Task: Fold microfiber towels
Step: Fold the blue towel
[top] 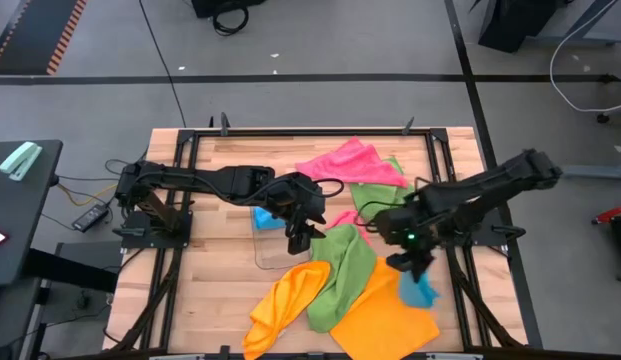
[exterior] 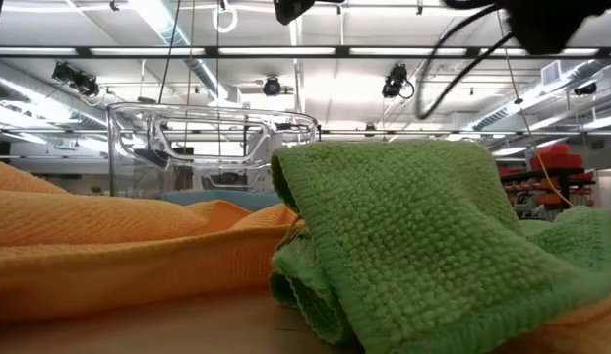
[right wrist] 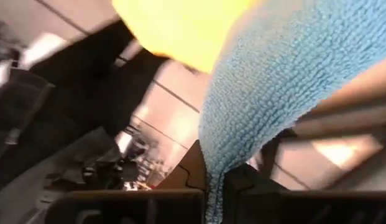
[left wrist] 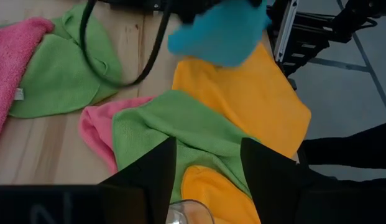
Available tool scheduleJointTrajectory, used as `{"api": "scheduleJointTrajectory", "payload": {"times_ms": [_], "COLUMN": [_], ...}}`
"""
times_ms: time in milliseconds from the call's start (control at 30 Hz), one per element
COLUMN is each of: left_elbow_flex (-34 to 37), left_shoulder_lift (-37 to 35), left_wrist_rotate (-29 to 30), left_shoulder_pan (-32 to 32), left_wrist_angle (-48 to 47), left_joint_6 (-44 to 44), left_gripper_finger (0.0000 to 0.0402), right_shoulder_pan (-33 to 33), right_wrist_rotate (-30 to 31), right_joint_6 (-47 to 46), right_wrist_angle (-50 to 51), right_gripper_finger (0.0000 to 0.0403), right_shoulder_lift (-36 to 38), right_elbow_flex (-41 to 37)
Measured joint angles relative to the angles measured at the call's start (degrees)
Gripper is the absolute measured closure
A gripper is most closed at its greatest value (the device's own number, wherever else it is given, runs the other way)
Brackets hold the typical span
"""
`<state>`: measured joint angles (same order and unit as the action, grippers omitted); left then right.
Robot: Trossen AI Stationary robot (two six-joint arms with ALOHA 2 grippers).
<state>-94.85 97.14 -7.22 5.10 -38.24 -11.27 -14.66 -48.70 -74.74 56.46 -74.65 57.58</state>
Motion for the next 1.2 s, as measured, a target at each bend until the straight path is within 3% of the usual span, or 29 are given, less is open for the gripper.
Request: {"api": "scheduleJointTrajectory", "payload": {"times_ms": [167, 433, 667, 900, 1200], "left_elbow_flex": [0.0, 0.0, 0.0, 0.0, 0.0], "left_shoulder_lift": [0.0, 0.0, 0.0, 0.0, 0.0], "left_wrist_rotate": [-0.1, -0.1, -0.1, -0.1, 0.0], "left_shoulder_pan": [0.0, 0.0, -0.2, -0.4, -0.8], "left_wrist_angle": [-1.5, -1.6, -1.7, -2.2, -2.3], "left_joint_6": [-0.1, 0.0, 0.2, 1.5, 1.5], "left_gripper_finger": [0.0217, 0.022, 0.0225, 0.0227, 0.0229], "right_shoulder_pan": [3.9, 9.9, 12.8, 14.9, 15.8], "right_wrist_rotate": [2.5, 7.1, 8.2, 8.1, 6.7], "right_joint_6": [2.4, 10.5, 14.9, 15.1, 14.7], "right_wrist_angle": [-12.4, -23.3, -34.0, -41.8, -39.2], "right_gripper_finger": [0.039, 0.0382, 0.0296, 0.0203, 0.0174], "right_shoulder_lift": [-5.7, -13.5, -18.4, -17.5, -12.8], "right_elbow_flex": [0.0, 0.0, 0.0, 0.0, 0.0]}}
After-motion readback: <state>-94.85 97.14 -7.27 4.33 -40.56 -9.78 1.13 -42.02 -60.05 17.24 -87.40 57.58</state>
